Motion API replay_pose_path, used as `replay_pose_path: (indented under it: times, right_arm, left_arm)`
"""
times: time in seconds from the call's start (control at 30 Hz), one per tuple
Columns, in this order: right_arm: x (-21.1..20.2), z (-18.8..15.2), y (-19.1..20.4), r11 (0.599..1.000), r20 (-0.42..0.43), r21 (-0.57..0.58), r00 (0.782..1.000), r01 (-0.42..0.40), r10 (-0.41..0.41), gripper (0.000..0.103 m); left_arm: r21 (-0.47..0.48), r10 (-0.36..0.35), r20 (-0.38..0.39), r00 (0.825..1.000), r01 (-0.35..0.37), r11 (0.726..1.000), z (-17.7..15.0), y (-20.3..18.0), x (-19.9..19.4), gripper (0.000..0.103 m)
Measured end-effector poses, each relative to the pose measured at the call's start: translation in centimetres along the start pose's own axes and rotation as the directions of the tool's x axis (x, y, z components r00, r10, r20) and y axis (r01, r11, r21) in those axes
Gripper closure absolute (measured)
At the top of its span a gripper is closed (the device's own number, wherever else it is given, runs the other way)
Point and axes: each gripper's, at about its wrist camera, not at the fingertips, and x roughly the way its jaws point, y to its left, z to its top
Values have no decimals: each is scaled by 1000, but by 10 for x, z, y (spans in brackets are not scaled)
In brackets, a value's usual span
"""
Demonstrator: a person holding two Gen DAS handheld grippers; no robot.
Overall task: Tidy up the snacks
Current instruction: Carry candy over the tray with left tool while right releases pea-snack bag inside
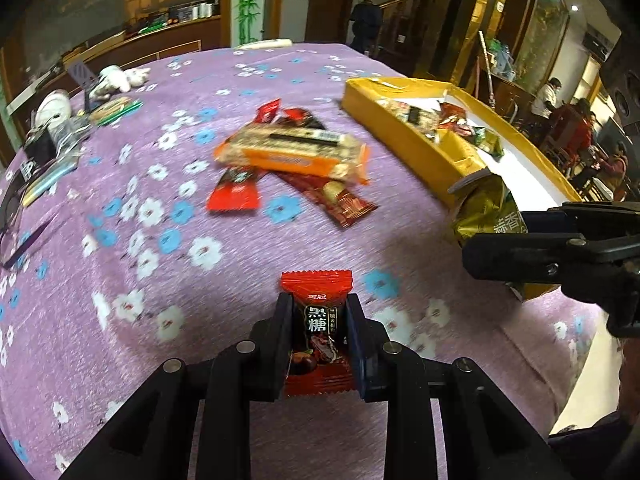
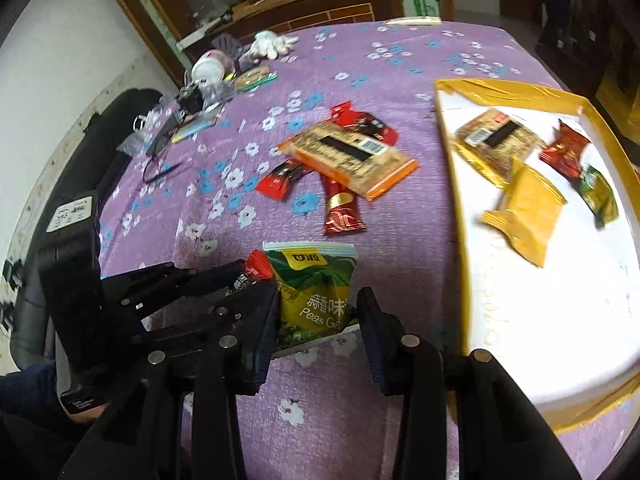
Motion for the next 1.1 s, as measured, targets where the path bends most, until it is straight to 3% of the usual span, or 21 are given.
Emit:
replay_pose_path:
  times: [0.4,1.1]
  right_arm:
    - [-51,-4,-56,989,133,143,991,-24,5,65]
    - [-101,-25,-146,942,211,334,977,-42,-31,65]
  left_arm:
    - [75,-39,28,999,37,997,35,-39,-10,77]
    - [171,-110,68,992,97,980,96,-114,-21,77]
